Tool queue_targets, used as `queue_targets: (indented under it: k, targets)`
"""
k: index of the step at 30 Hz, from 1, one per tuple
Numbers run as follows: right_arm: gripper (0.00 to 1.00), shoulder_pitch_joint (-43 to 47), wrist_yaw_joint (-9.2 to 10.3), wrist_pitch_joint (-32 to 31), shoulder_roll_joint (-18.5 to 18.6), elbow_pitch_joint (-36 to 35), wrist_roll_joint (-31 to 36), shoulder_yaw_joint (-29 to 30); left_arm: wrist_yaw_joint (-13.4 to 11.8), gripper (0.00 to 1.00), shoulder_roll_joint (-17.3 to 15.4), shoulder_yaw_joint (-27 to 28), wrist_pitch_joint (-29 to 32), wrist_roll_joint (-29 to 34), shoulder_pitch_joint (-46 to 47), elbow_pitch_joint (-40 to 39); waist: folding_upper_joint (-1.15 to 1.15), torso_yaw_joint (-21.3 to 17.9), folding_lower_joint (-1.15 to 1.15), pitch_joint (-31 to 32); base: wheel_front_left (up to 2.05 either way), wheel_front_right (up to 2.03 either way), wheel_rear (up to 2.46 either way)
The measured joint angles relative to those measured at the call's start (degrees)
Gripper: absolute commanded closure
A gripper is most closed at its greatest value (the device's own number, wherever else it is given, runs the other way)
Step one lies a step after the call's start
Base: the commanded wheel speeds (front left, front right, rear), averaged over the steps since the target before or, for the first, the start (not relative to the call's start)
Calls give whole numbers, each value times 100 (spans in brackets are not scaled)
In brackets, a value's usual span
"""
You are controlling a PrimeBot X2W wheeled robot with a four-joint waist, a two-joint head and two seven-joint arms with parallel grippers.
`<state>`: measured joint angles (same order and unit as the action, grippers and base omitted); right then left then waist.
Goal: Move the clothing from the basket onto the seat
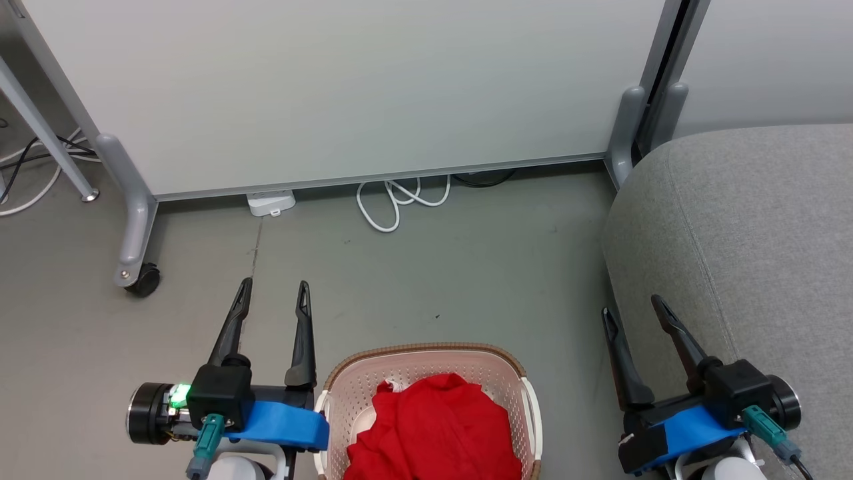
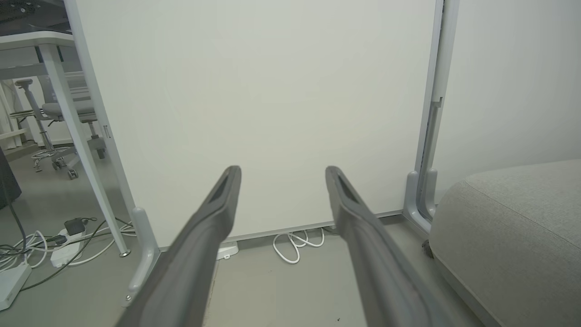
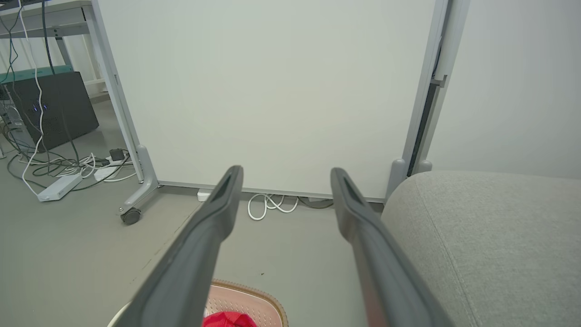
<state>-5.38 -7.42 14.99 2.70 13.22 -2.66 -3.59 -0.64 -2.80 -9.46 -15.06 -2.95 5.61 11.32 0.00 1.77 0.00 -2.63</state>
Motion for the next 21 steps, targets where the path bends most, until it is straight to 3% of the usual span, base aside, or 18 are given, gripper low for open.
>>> queue_targets:
  k: [7,21]
  targets:
    - [0,-30,0,0,1,11,0,-9,19,0,-1,1,0,-7,19,62,0,-20,0,-17,0,0,0]
    - [0,-161,0,4,2,-10,-1,-73,380,0,-76,-9,-1,103,428,623,0,-220,0,-228,0,0,0]
